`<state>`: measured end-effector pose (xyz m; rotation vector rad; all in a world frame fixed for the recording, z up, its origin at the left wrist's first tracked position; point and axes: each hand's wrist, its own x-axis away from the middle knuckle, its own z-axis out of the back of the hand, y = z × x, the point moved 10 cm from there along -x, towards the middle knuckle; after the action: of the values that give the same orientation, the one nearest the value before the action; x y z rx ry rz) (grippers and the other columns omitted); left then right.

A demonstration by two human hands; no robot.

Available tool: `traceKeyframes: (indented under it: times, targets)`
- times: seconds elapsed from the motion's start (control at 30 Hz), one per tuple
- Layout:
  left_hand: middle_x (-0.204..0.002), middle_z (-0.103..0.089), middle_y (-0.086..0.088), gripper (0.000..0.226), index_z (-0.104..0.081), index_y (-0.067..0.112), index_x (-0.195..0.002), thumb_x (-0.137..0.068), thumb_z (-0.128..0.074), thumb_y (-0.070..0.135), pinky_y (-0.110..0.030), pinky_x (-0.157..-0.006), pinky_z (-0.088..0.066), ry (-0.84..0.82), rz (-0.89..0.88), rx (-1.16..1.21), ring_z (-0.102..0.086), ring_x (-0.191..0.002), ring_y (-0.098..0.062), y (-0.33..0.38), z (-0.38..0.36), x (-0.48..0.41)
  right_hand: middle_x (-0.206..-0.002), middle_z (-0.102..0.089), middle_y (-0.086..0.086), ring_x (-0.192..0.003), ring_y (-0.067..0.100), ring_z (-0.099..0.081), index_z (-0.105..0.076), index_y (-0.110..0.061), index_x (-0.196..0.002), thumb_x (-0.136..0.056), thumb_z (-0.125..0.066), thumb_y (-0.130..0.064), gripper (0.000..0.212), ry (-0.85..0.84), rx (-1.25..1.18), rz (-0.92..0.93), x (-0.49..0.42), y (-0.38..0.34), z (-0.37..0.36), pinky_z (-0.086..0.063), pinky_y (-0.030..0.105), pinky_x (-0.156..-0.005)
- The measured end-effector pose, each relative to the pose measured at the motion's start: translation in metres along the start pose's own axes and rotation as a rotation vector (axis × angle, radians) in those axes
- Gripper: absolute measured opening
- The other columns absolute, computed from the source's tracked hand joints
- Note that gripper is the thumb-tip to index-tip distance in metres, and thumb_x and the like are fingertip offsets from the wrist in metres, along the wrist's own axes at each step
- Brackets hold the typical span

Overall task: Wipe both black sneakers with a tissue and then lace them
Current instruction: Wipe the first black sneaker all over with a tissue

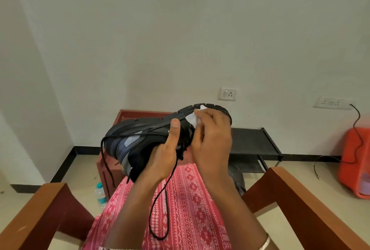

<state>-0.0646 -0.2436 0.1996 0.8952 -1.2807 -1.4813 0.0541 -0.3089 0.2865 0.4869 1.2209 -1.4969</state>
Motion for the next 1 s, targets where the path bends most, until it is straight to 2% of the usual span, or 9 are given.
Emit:
traceKeyframes:
  times: [0.17, 0.3, 0.37, 0.43, 0.5, 0.53, 0.63, 0.83, 1.0]
  targets:
    - [-0.087, -0.064, 0.012, 0.064, -0.061, 0.040, -0.089, -0.075, -0.011, 0.078, -0.021, -0.076, -0.043, -0.017, -0.058, 0.004, -0.060, -0.086, -0.002, 0.009, -0.002, 0.002, -0.130, -0.063, 0.004, -0.127, 0.014, -0.054, -0.066, -0.007, -0.127, -0.092, -0.055, 0.004, 0.039, -0.156, -0.189, 0.028, 0.021, -0.015, -0.018, -0.044, 0.035, -0.111]
    - [-0.125, -0.064, 0.004, 0.082, -0.058, 0.044, -0.120, -0.070, -0.014, 0.092, -0.033, -0.110, -0.042, -0.093, -0.148, 0.129, -0.058, -0.123, -0.008, 0.009, -0.010, 0.000, -0.124, -0.068, 0.004, -0.125, 0.009, -0.057, -0.068, -0.009, -0.126, -0.090, -0.055, 0.014, 0.044, -0.189, -0.345, 0.095, 0.028, -0.034, -0.013, -0.040, 0.026, -0.112]
    - [-0.131, -0.062, 0.008, 0.089, -0.056, 0.052, -0.116, -0.056, -0.015, 0.105, -0.030, -0.111, -0.040, -0.115, -0.157, 0.161, -0.056, -0.122, -0.002, 0.010, -0.014, 0.000, -0.124, -0.069, 0.004, -0.128, 0.011, -0.057, -0.069, -0.008, -0.124, -0.087, -0.056, 0.016, 0.046, -0.153, -0.316, 0.124, 0.029, -0.028, -0.009, -0.036, 0.035, -0.117]
    - [-0.121, -0.070, -0.003, 0.102, -0.066, 0.047, -0.108, -0.048, -0.010, 0.108, -0.041, -0.108, -0.045, -0.115, -0.100, 0.151, -0.065, -0.112, -0.016, 0.002, -0.016, -0.002, -0.124, -0.069, 0.004, -0.129, 0.014, -0.056, -0.070, -0.008, -0.121, -0.089, -0.056, 0.010, 0.040, -0.081, -0.205, 0.123, 0.027, -0.010, -0.004, -0.034, 0.040, -0.119]
    - [-0.114, -0.071, -0.021, 0.124, -0.074, 0.024, -0.109, -0.048, -0.008, 0.109, -0.056, -0.106, -0.045, -0.138, -0.049, 0.152, -0.066, -0.107, -0.036, -0.005, -0.019, -0.006, -0.123, -0.069, 0.001, -0.127, 0.016, -0.056, -0.072, -0.010, -0.119, -0.089, -0.058, 0.006, 0.037, 0.010, -0.108, 0.043, 0.022, 0.011, 0.005, -0.039, 0.036, -0.115]
    - [-0.120, -0.069, -0.021, 0.129, -0.072, 0.021, -0.119, -0.048, -0.010, 0.109, -0.058, -0.109, -0.041, -0.149, -0.040, 0.177, -0.065, -0.113, -0.036, -0.005, -0.021, -0.006, -0.120, -0.070, -0.002, -0.124, 0.015, -0.056, -0.073, -0.011, -0.117, -0.087, -0.061, 0.007, 0.037, 0.049, -0.082, 0.005, 0.020, 0.018, 0.010, -0.043, 0.030, -0.110]
    - [-0.126, -0.070, 0.000, 0.118, -0.067, 0.035, -0.127, -0.049, -0.017, 0.108, -0.050, -0.114, -0.039, -0.173, -0.100, 0.259, -0.062, -0.122, -0.019, 0.005, -0.022, -0.001, -0.113, -0.072, -0.001, -0.111, 0.013, -0.059, -0.075, -0.009, -0.112, -0.084, -0.068, 0.012, 0.035, 0.072, -0.132, -0.021, 0.024, 0.015, 0.015, -0.044, 0.014, -0.098]
    - [-0.119, -0.073, -0.007, 0.103, -0.074, 0.036, -0.109, -0.054, -0.017, 0.103, -0.039, -0.104, -0.049, -0.154, -0.047, 0.316, -0.068, -0.113, -0.016, 0.003, -0.014, 0.000, -0.102, -0.070, -0.003, -0.100, 0.009, -0.064, -0.074, -0.009, -0.109, -0.089, -0.066, 0.007, 0.027, -0.024, -0.333, -0.004, 0.044, -0.019, 0.013, -0.049, 0.017, -0.087]
    - [-0.106, -0.077, 0.006, 0.108, -0.074, 0.040, -0.108, -0.052, -0.009, 0.106, -0.038, -0.103, -0.048, -0.131, -0.083, 0.224, -0.069, -0.106, -0.007, 0.004, -0.015, 0.001, -0.110, -0.058, 0.001, -0.097, 0.009, -0.055, -0.068, -0.014, -0.124, -0.095, -0.060, 0.001, 0.034, -0.059, -0.190, -0.096, 0.020, 0.007, -0.001, -0.044, 0.009, -0.084]
